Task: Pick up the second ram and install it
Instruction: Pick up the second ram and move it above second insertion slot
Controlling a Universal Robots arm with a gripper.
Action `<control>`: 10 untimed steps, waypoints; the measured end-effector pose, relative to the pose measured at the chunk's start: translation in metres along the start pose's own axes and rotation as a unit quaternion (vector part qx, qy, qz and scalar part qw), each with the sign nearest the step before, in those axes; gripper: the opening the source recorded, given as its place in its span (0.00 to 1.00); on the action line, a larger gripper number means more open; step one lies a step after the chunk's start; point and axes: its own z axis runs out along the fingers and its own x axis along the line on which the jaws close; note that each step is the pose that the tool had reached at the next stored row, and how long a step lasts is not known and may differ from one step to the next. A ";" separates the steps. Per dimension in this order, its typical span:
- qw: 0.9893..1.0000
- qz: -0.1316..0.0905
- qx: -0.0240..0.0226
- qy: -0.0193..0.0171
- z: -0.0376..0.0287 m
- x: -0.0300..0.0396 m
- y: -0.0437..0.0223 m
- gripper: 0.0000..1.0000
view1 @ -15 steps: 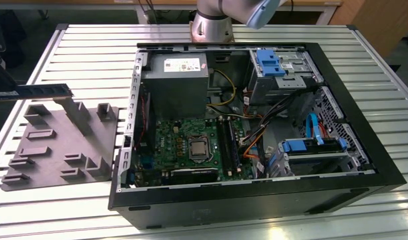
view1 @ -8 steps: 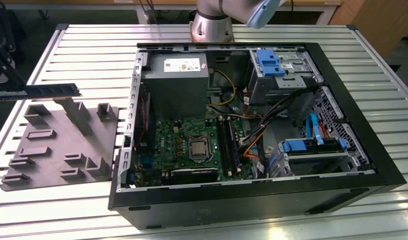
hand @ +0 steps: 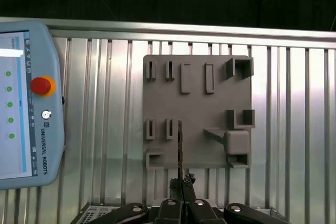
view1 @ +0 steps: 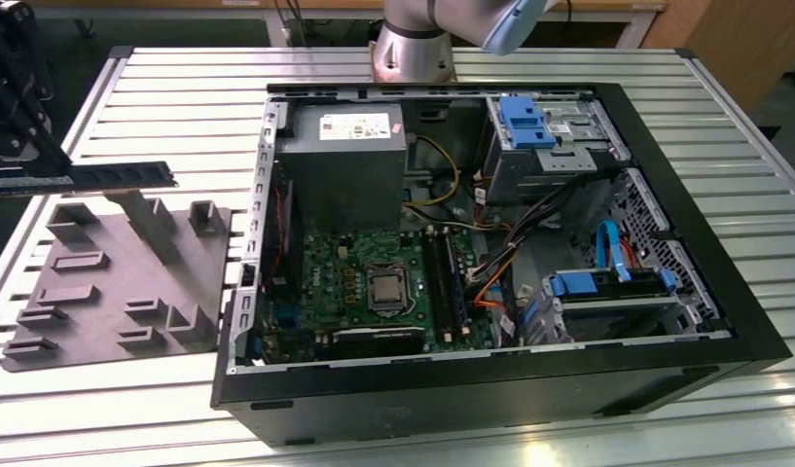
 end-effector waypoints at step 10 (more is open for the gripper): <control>1.000 0.000 0.000 0.000 -0.0008 0.0004 -0.0196 0.12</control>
